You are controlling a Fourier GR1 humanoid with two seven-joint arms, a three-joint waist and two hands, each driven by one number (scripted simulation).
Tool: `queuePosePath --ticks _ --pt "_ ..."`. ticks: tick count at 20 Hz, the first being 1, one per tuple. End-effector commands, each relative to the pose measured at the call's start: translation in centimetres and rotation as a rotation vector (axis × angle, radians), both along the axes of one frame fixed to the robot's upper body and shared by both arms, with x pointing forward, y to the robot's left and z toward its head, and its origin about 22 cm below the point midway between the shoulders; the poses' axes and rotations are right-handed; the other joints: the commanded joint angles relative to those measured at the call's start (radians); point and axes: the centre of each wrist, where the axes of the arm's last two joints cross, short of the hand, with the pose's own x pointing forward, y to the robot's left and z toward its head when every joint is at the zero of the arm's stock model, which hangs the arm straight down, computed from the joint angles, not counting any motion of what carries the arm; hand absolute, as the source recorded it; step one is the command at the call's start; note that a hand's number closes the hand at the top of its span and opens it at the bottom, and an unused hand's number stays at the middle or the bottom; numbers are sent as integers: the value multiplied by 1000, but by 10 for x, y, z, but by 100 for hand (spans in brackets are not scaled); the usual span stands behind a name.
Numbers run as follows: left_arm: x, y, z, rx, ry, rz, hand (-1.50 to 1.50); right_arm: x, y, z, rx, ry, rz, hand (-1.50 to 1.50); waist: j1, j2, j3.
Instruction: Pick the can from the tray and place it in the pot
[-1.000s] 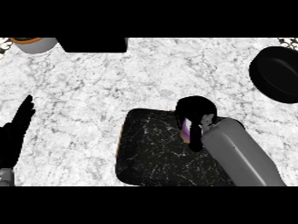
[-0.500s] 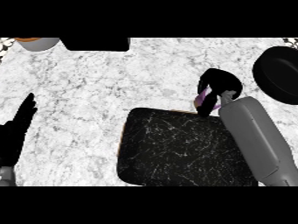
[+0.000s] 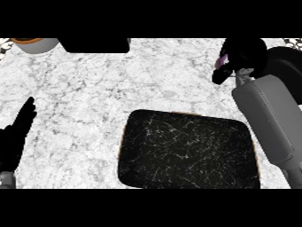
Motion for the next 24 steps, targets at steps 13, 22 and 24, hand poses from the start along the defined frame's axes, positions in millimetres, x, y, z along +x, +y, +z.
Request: queuePosePath --ticks 13,22,24 --pt "-5 -1 15 26 -1 -2 0 11 -55 89 114 -482 -168 150 5 2 1" --pt "2 11 7 -10 -14 -8 0 31 -143 89 171 -527 -198 150 12 7 0" --pt "18 -3 14 -20 -3 -21 0 31 -159 95 156 -518 -185 150 8 8 1"
